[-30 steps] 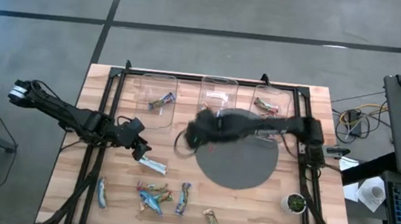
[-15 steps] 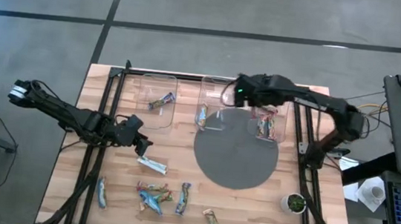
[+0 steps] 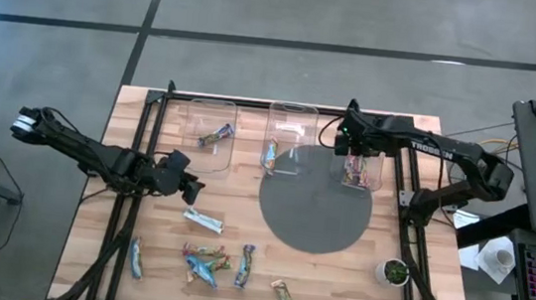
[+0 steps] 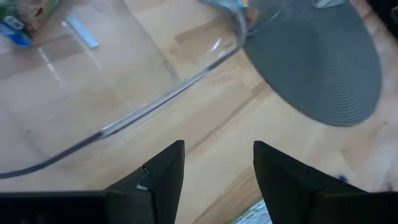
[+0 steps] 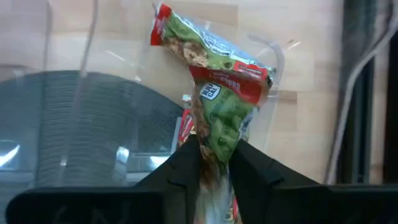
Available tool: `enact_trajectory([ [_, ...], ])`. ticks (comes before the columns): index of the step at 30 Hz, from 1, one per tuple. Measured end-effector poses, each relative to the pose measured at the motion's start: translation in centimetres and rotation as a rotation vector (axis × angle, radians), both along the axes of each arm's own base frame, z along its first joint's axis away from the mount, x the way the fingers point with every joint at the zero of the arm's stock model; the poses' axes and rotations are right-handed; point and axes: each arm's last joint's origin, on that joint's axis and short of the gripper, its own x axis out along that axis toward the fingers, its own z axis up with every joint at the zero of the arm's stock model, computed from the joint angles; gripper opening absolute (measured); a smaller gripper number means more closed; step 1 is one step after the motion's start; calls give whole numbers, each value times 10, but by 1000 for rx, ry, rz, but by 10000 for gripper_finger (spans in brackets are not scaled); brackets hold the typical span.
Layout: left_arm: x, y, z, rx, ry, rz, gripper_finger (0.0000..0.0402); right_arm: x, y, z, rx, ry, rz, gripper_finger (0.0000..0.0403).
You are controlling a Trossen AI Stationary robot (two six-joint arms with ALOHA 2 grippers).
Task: Pick and place Granola Bars by type
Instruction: Put the red granola bar into the right transparent bin, then put the yellow granola bar into the middle transparent bin
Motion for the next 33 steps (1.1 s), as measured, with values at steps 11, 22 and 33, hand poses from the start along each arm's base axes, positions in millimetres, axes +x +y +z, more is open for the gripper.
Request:
enact_trajectory([
  [11, -2, -5, -4, 137, 147, -395, 174, 5, -10, 6, -80, 1, 175, 200],
  [22, 15, -14, -20, 226, 252, -737, 174, 22, -22, 68, -274, -103, 337, 245],
  [33, 48, -26, -42, 176, 214, -771, 174, 23, -24, 81, -336, -60, 399, 238],
])
